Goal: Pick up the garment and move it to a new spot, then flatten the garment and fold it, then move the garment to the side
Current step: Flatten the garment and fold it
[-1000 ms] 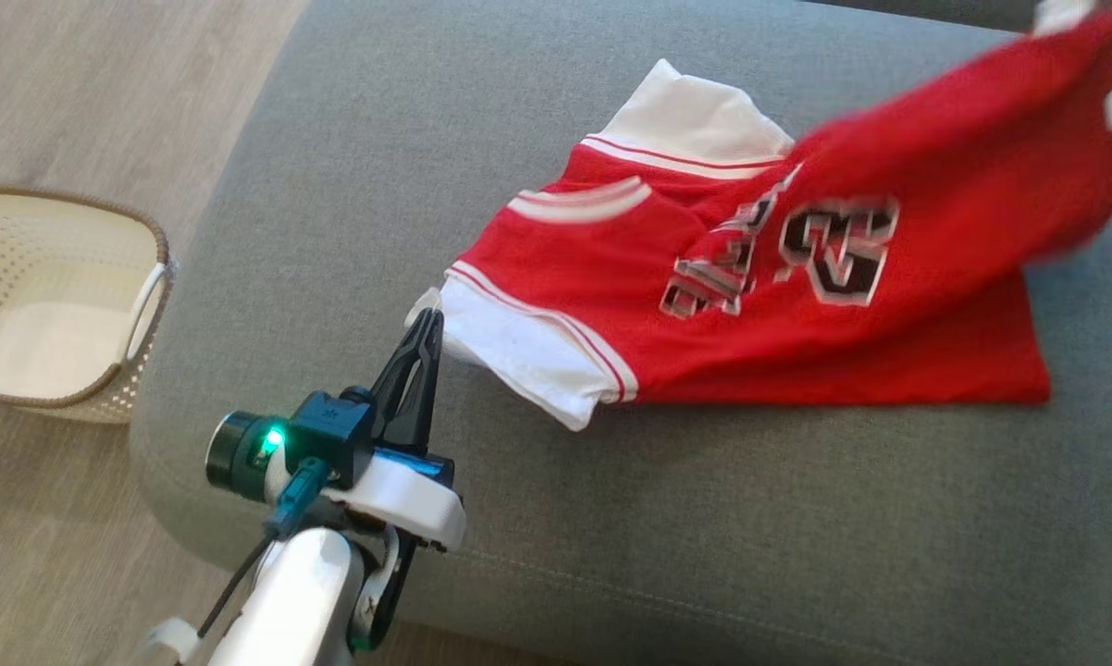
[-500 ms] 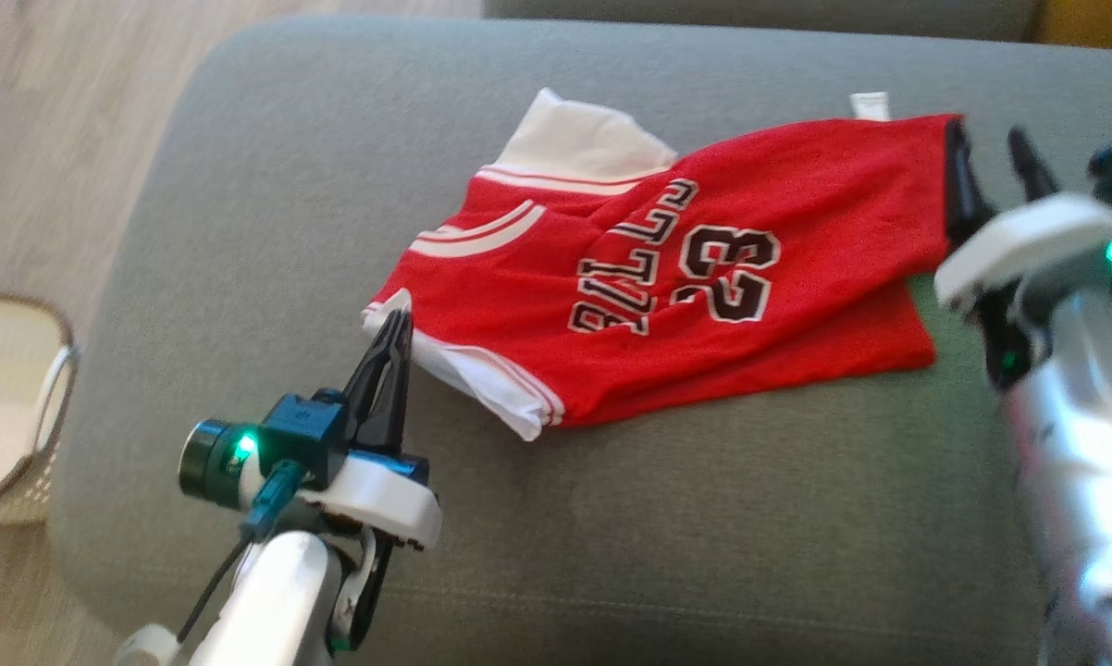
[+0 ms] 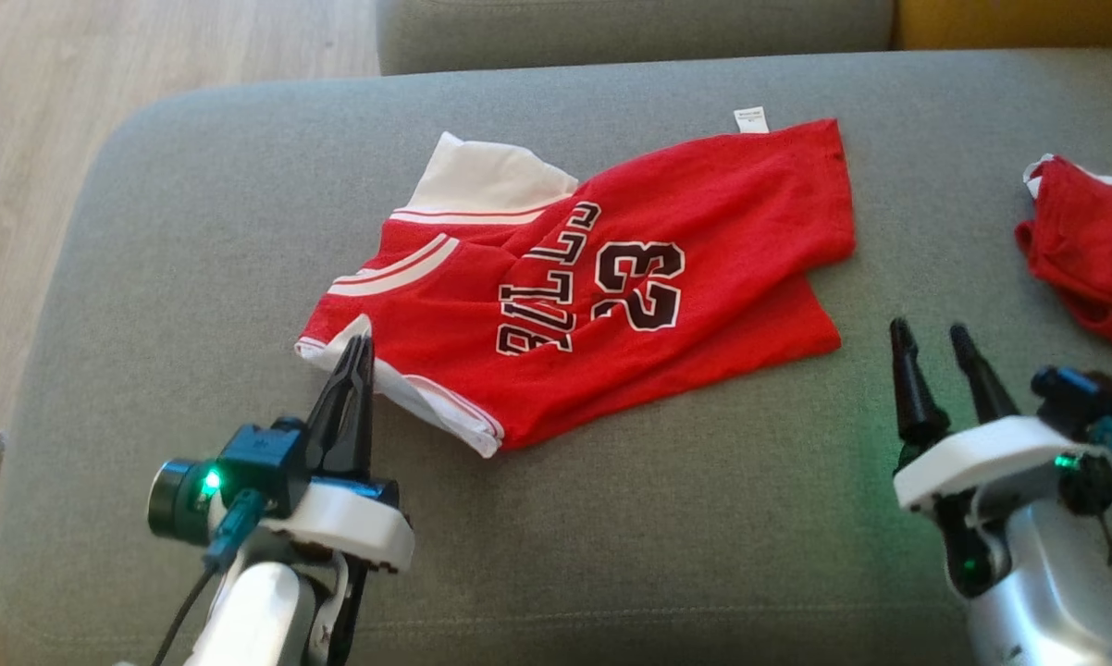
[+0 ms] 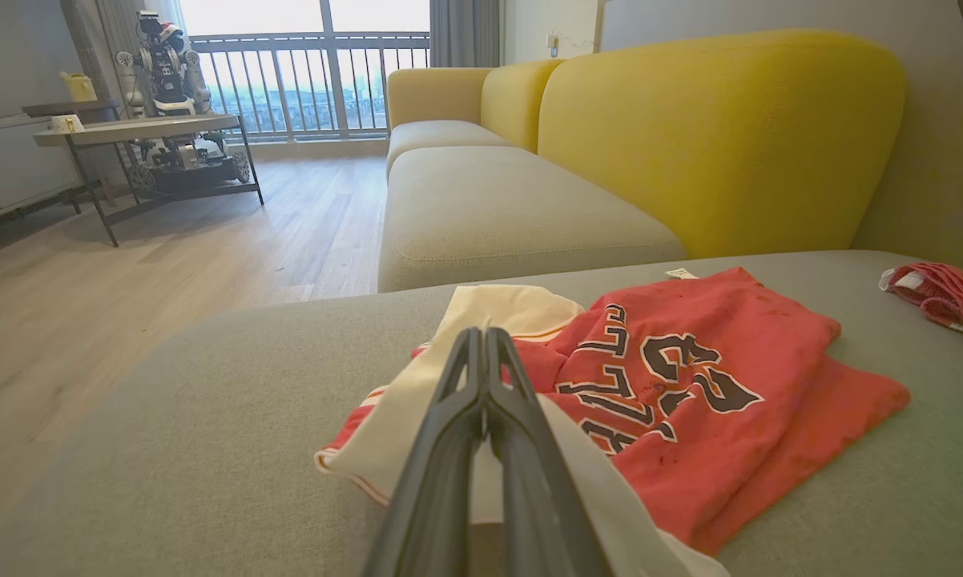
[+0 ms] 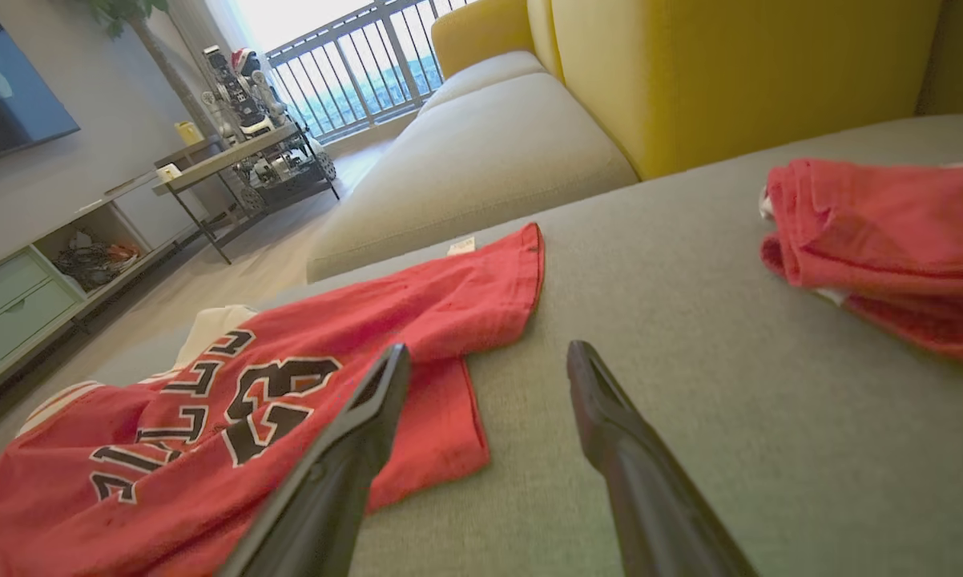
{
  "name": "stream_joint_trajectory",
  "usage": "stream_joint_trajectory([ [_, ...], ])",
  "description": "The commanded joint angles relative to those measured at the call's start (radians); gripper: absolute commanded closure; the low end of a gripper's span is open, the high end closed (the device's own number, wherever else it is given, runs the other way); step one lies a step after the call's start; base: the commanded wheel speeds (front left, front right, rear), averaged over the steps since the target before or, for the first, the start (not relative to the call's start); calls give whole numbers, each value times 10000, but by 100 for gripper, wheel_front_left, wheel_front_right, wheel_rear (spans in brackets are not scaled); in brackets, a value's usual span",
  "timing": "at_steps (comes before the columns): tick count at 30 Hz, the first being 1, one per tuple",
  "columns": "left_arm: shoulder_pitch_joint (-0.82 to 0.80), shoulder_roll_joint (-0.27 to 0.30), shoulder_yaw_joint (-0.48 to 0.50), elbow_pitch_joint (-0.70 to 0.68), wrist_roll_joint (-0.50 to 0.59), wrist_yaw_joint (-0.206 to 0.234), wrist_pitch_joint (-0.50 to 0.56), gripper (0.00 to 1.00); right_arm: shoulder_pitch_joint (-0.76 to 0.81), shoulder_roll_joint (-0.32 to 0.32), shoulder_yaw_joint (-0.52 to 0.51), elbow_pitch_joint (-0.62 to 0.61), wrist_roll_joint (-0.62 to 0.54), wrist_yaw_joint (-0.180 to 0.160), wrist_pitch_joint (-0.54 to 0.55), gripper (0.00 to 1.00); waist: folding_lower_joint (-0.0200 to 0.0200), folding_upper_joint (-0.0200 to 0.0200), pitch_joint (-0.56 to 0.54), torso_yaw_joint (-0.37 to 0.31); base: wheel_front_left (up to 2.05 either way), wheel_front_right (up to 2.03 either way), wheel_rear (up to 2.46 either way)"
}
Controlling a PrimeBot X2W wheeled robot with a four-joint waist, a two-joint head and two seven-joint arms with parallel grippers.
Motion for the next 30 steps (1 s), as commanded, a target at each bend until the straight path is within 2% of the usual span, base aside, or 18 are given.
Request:
stream_joint_trajectory([
  [1, -203, 84, 420, -370, -38, 95, -120, 100, -207, 100, 230, -393, -30, -4, -79, 0, 1, 0, 82, -8, 0, 0, 0],
  [6, -253, 23, 352, -363, 25, 19, -121, 100, -259, 304, 72, -155, -43, -4, 271, 0, 1, 0, 309, 124, 0, 0, 0],
  [12, -471, -83, 167, -234, 123, -106, -121, 100, -814, 439, -420, 986, 43, -4, 715, 0, 1, 0, 483, 536, 0, 0, 0],
  [22, -663, -206, -6, -140, 204, -158, -122, 100, -1758, 475, -961, 3086, -450, -4, 652, 0, 1, 0, 678, 1087, 0, 0, 0],
  [30, -683, -222, -32, -91, 228, -135, -122, 100, -2216, 434, -945, 4091, -748, -4, 377, 0, 1, 0, 670, 1181, 0, 0, 0],
])
